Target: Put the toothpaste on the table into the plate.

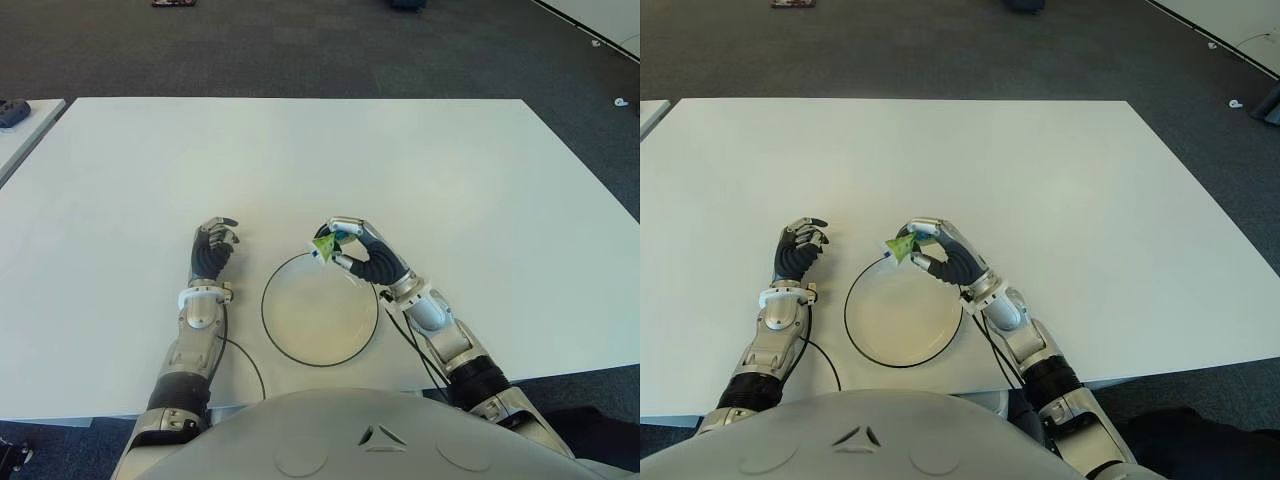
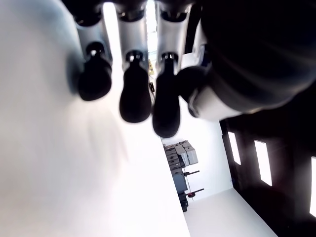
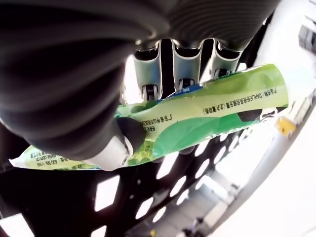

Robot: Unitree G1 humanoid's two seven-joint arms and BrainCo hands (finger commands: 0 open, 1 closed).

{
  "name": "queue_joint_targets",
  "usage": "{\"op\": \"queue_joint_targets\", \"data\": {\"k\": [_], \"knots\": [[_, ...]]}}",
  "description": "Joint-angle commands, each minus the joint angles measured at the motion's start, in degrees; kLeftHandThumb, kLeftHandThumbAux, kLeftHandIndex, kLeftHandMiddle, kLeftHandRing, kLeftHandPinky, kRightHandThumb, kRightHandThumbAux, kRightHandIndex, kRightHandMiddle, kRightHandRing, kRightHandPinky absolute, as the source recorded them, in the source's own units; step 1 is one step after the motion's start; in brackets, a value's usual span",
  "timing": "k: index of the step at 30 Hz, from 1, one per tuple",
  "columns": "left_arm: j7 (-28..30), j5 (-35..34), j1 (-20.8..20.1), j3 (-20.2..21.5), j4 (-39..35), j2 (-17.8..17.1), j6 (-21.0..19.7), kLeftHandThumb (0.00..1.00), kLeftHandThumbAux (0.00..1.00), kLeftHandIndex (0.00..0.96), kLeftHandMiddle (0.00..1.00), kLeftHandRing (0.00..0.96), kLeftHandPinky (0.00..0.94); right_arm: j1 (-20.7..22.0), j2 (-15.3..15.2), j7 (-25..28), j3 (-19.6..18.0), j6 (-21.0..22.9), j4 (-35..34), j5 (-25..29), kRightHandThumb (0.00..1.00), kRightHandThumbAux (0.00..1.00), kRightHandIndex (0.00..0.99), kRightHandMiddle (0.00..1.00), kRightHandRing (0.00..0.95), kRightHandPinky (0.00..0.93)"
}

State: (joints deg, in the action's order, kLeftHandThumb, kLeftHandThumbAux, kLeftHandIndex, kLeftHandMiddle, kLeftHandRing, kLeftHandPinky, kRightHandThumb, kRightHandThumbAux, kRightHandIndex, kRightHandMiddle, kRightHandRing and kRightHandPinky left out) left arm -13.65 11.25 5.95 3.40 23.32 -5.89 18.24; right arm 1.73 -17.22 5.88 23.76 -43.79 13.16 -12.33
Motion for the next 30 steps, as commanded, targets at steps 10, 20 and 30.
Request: {"op": "queue_joint_targets", "data": {"k": [10,20,30], "knots": [[0.44,-0.38,1.15,-0.23,1.26,0.18,-1.6,0.706,0.719,0.435,0.722,0.728,0.717,1.98,-2.06,16.82,1.28,6.45,-2.64,5.19,0.72,0.715,0.441,0.895,0.889,0.88],[0.21,-0.55,1.14,-0.12,1.25,0.45,-1.33,0.707,0.719,0.435,0.711,0.718,0.71,1.66,-2.37,17.51,0.88,10.53,-4.71,-1.83,0.722,0.713,0.442,0.882,0.882,0.867],[0.43,-0.64,1.2,-0.14,1.05,0.43,-1.47,0.707,0.719,0.435,0.713,0.719,0.72,1.13,-2.01,14.0,0.35,10.16,-5.21,-8.41,0.718,0.707,0.443,0.845,0.852,0.838]]}}
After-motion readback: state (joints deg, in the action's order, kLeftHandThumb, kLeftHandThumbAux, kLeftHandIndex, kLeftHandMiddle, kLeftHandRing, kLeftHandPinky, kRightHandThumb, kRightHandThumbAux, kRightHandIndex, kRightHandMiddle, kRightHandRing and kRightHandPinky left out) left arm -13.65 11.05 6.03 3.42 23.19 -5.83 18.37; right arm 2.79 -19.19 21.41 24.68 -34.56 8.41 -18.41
